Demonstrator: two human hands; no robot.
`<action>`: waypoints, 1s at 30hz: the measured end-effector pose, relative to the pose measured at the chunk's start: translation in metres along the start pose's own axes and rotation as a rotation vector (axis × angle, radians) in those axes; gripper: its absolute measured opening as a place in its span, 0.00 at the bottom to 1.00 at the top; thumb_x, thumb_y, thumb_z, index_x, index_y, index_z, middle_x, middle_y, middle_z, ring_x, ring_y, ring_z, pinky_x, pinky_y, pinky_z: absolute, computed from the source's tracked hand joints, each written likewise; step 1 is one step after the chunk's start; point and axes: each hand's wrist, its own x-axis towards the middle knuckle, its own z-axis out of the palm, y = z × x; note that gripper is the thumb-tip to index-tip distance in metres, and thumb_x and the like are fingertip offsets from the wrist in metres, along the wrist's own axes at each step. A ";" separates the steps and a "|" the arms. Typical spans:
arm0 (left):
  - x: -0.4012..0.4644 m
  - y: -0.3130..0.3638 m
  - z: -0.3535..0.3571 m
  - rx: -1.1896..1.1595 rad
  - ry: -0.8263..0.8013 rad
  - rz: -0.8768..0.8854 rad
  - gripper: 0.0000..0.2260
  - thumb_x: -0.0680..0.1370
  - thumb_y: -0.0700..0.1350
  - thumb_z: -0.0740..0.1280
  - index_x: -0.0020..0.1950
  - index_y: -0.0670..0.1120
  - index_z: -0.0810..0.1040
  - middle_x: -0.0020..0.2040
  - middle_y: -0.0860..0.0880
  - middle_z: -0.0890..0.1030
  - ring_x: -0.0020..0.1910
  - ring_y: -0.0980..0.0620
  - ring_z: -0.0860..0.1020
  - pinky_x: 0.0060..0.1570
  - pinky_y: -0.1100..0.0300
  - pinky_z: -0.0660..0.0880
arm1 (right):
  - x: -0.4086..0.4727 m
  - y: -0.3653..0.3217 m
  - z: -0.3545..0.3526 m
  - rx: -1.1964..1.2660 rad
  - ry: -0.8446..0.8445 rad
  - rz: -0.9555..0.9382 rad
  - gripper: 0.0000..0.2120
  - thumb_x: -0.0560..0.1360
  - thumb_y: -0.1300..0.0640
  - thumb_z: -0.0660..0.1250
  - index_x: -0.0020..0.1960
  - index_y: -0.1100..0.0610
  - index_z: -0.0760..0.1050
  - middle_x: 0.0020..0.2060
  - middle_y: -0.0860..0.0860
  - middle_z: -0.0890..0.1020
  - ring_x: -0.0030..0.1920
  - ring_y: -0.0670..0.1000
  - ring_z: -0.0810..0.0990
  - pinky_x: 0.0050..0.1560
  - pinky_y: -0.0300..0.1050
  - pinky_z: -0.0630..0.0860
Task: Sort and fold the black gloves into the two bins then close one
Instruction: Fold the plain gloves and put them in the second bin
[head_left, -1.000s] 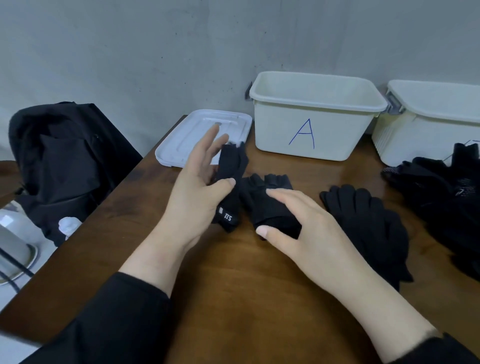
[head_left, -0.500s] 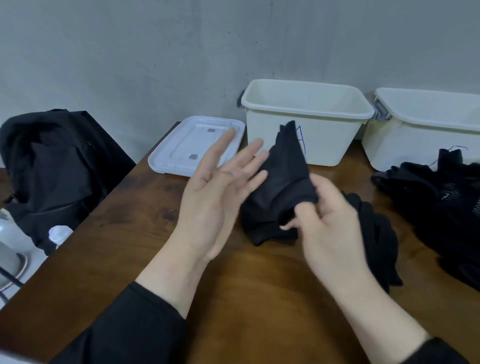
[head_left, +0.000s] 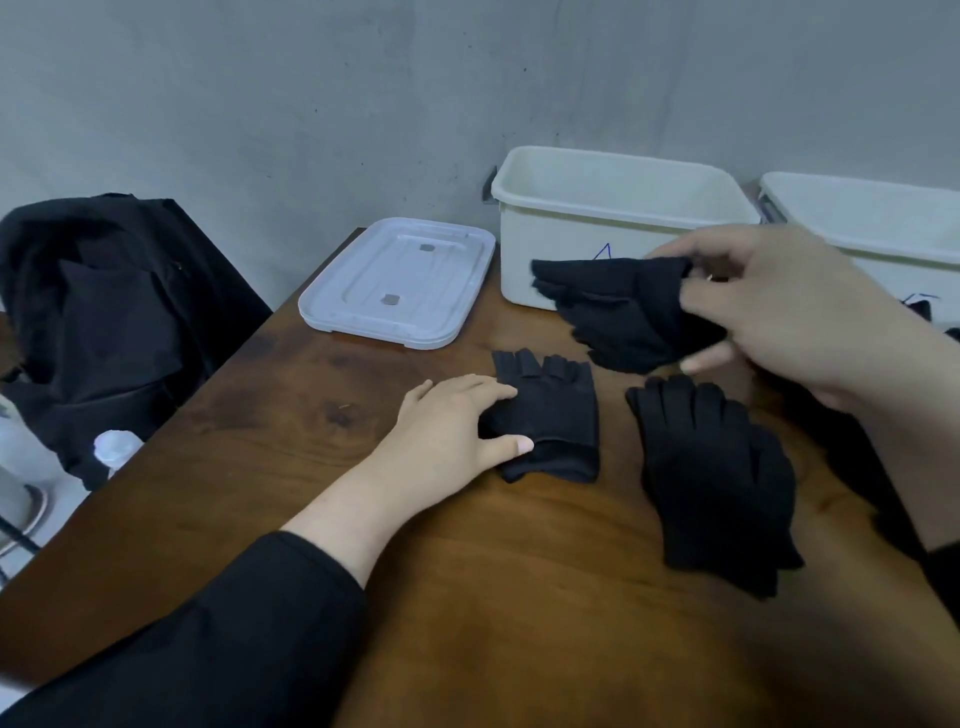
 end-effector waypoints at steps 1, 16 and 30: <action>0.000 -0.002 -0.001 -0.034 0.010 0.012 0.26 0.77 0.63 0.68 0.74 0.58 0.71 0.73 0.59 0.70 0.73 0.58 0.65 0.78 0.49 0.52 | 0.004 -0.003 0.001 -0.065 0.052 -0.055 0.16 0.79 0.62 0.62 0.51 0.43 0.82 0.43 0.44 0.82 0.33 0.47 0.85 0.38 0.34 0.81; -0.002 -0.019 -0.012 -0.119 0.123 -0.070 0.14 0.76 0.54 0.73 0.60 0.56 0.77 0.59 0.59 0.76 0.62 0.57 0.73 0.66 0.57 0.63 | -0.059 0.071 0.119 -0.517 0.050 -0.380 0.12 0.76 0.60 0.71 0.59 0.58 0.84 0.51 0.49 0.85 0.52 0.51 0.83 0.57 0.42 0.78; 0.005 -0.023 -0.009 -0.224 0.178 -0.110 0.21 0.82 0.44 0.67 0.73 0.59 0.71 0.55 0.61 0.80 0.65 0.55 0.75 0.72 0.49 0.68 | -0.049 0.071 0.123 -0.505 0.085 -0.444 0.10 0.76 0.60 0.74 0.57 0.56 0.86 0.50 0.51 0.87 0.50 0.52 0.86 0.51 0.55 0.82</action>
